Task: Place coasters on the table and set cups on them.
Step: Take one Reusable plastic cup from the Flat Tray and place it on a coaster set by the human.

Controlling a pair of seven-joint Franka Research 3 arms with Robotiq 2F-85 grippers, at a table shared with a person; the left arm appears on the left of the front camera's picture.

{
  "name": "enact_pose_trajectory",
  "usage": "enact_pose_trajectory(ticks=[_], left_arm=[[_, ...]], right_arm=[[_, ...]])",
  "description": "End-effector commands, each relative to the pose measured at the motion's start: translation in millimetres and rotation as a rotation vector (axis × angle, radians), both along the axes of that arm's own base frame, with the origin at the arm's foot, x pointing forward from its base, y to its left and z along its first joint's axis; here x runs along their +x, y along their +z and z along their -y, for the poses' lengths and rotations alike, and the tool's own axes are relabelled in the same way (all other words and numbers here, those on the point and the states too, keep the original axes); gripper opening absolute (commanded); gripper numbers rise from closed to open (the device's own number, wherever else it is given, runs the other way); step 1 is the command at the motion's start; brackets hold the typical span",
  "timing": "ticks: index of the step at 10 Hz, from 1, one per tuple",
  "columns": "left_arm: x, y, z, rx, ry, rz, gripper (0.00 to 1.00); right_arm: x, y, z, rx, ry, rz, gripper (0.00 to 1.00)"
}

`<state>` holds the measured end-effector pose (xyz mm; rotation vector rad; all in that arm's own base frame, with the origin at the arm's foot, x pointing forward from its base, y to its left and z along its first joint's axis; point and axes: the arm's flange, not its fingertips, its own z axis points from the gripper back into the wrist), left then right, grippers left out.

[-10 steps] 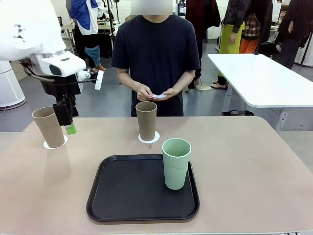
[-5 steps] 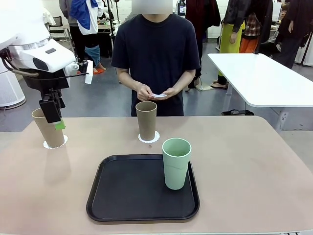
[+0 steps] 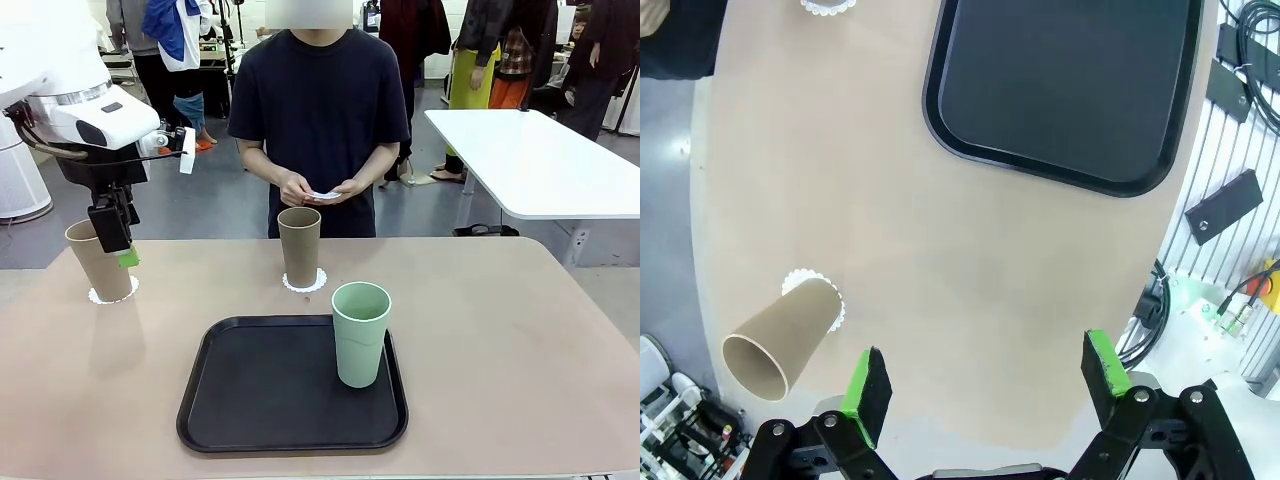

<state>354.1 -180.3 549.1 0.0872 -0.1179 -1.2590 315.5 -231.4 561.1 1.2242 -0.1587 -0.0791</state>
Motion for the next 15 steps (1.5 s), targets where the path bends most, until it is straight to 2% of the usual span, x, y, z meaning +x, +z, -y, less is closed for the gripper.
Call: enact_pose_trajectory(ticks=[1,3,4,6,7,8,11,12,13,14,15], left_arm=[[13.4,-4.0,-23.0,-0.110,0.159,0.005,1.00],[-13.2,-8.4,-75.8,-0.190,0.478,-0.018,1.00],[-32.0,-8.1,-95.8,-0.208,0.583,-0.037,1.00],[-65.7,-23.0,-122.3,-0.125,0.728,-0.056,1.00],[-54.2,-17.1,-127.0,-0.117,0.730,-0.045,1.00],[-41.4,-14.9,-123.7,-0.168,0.663,-0.062,1.00],[-41.4,-14.9,-123.7,-0.168,0.663,-0.062,1.00],[-49.5,-16.2,-125.9,-0.153,0.690,-0.057,1.00],[-27.7,-13.6,-143.8,-0.438,0.678,-0.265,1.00],[-16.9,-15.4,-158.5,-0.503,0.699,-0.326,1.00],[-5.3,-9.8,-169.7,-0.641,0.709,-0.430,1.00]], right_arm=[[0.1,-0.2,-0.6,0.002,0.000,0.015,1.00],[0.1,-0.2,-0.6,0.002,0.000,0.015,1.00],[0.1,-0.2,-0.6,0.002,0.000,0.015,1.00],[0.1,-0.2,-0.6,0.002,0.000,0.015,1.00],[0.1,-0.2,-0.6,0.002,0.000,0.015,1.00],[0.1,-0.2,-0.6,0.002,0.000,0.015,1.00],[0.1,-0.2,-0.6,0.002,0.000,0.015,1.00],[0.1,-0.2,-0.6,0.002,0.000,0.015,1.00],[0.1,-0.2,-0.6,0.002,0.000,0.015,1.00],[0.1,-0.2,-0.6,0.002,0.000,0.015,1.00],[0.1,-0.2,-0.6,0.002,0.000,0.015,1.00]])
